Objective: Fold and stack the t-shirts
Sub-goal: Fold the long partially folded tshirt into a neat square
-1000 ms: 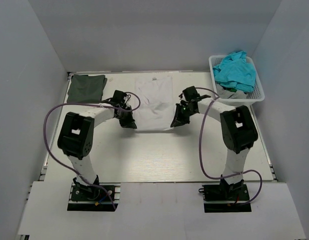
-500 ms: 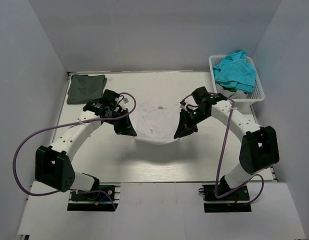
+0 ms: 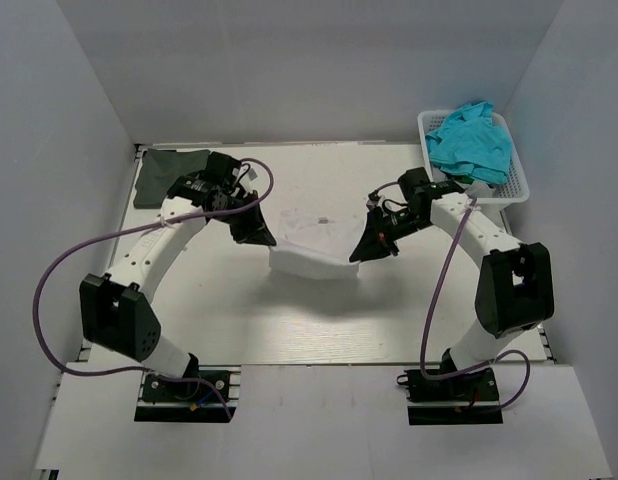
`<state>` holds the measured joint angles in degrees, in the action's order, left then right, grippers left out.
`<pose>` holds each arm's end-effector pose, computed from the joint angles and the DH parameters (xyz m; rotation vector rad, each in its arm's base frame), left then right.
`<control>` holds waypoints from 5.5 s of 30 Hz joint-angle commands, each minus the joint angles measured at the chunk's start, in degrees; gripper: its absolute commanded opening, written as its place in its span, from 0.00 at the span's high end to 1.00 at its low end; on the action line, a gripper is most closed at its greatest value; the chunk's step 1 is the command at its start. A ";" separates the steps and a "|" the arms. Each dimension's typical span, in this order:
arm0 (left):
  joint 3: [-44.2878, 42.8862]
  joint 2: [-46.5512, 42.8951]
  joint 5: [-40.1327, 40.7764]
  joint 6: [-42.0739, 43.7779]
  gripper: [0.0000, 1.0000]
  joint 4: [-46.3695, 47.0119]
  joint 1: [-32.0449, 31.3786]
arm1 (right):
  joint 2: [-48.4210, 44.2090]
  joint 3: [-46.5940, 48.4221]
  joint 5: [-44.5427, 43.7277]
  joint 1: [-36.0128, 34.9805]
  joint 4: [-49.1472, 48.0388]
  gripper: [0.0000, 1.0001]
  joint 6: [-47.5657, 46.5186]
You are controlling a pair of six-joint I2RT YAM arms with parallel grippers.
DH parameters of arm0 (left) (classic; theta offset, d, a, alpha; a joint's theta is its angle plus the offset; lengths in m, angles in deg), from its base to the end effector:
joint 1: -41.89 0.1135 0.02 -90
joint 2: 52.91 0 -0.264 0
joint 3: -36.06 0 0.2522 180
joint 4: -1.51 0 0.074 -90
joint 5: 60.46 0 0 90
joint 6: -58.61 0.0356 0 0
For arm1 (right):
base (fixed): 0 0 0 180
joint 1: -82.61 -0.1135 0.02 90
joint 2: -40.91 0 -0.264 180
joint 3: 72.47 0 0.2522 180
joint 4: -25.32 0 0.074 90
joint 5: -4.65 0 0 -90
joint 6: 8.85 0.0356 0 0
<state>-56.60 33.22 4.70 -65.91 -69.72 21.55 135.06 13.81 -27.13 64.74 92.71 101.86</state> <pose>0.2744 -0.1177 0.3095 -0.2103 2.8237 -0.8452 0.2882 0.1247 0.2526 0.1243 -2.6368 -1.4963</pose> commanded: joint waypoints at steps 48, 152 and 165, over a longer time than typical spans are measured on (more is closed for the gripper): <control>7.17 -5.08 -9.43 -0.90 1.00 -16.35 -1.55 | -14.25 -14.94 -1.44 7.59 7.35 1.00 -1.81; -19.63 27.25 11.22 -4.68 0.00 13.18 3.64 | 34.36 38.80 -20.11 12.68 8.86 0.10 -8.68; -2.70 12.16 14.55 5.07 0.00 19.85 0.83 | 1.05 8.85 -47.21 0.13 -16.69 0.10 -9.02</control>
<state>-64.14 53.04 16.66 -64.12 -53.18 23.26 141.42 29.83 -66.87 68.96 86.32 92.75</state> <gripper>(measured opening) 0.996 0.900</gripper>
